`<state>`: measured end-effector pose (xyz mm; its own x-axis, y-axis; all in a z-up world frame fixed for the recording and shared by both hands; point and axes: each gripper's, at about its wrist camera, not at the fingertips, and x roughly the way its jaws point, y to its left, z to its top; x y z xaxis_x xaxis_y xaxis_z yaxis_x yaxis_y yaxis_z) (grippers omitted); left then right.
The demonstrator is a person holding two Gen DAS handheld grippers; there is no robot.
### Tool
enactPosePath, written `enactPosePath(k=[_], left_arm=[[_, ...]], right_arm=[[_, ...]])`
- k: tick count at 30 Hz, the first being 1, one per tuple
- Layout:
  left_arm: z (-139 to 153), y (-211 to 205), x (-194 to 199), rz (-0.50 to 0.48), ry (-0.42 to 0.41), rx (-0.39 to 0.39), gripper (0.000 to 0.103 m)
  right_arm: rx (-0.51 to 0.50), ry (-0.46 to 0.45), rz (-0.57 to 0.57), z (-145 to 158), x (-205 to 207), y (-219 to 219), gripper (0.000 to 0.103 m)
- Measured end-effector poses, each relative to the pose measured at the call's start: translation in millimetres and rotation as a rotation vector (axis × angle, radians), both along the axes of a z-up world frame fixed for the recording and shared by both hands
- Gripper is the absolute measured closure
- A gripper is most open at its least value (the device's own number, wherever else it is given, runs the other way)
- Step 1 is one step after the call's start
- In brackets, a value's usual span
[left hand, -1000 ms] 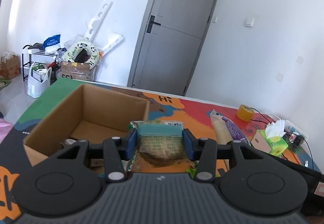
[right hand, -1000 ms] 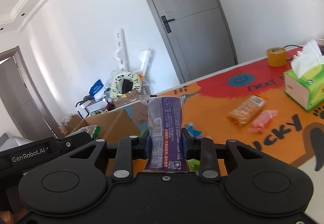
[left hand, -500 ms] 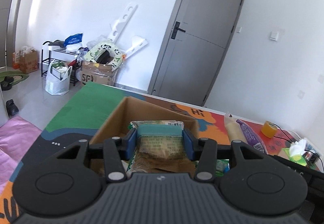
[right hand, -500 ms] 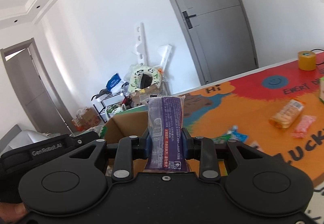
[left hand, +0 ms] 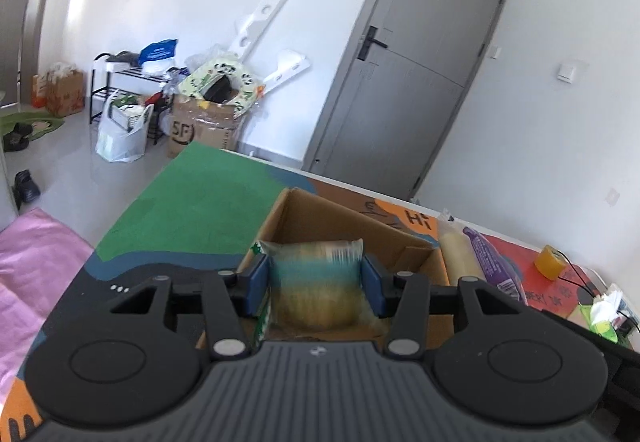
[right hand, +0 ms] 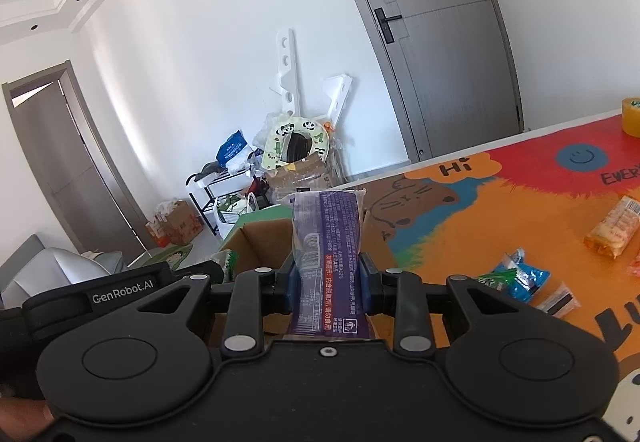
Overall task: Organize snacks
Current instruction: 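Carry both packs over the cardboard box and open both grippers to drop them, then return to the table and grasp the green snack pack with the left gripper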
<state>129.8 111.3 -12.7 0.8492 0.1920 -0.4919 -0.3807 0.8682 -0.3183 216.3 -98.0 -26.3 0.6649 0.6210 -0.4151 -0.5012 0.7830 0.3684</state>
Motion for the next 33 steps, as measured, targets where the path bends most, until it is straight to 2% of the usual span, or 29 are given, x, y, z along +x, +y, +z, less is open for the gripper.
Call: enactPosePath(k=[8,10,14,18,22,28,33], left_arm=[[8.5,13.1,-22.3,0.06,-0.016,-0.005,0.046],[10.4,15.9,-26.5,0.067,-0.011,-0.006,0.044],[11.7,13.9,-30.6,0.076,-0.01,-0.006,0.028],[9.8,5.2,-30.6,0.079,0.002,-0.006,0.025],[10.8,-4.5,-30.0,0.075,0.01,0.0,0.022],[12.2,-24.4,-29.7,0.048,0.008,0.02,0.017],[12.6,-42.9,-28.0,0.02,0.014,0.027,0.015]], right_arm=[[0.012,0.012,0.058,-1.6,0.6,19.3,0.073],[0.004,0.01,0.078,0.8,-2.4,25.5,0.069],[0.006,-0.002,0.065,5.0,-10.8,19.9,0.059],[0.002,0.008,0.026,5.0,-15.6,3.1,0.046],[0.011,0.046,-0.001,0.9,-15.9,-18.5,0.045],[-0.01,0.059,-0.052,-6.5,-22.3,-44.2,0.035],[-0.011,0.045,-0.087,-5.4,-28.7,-65.9,0.02]])
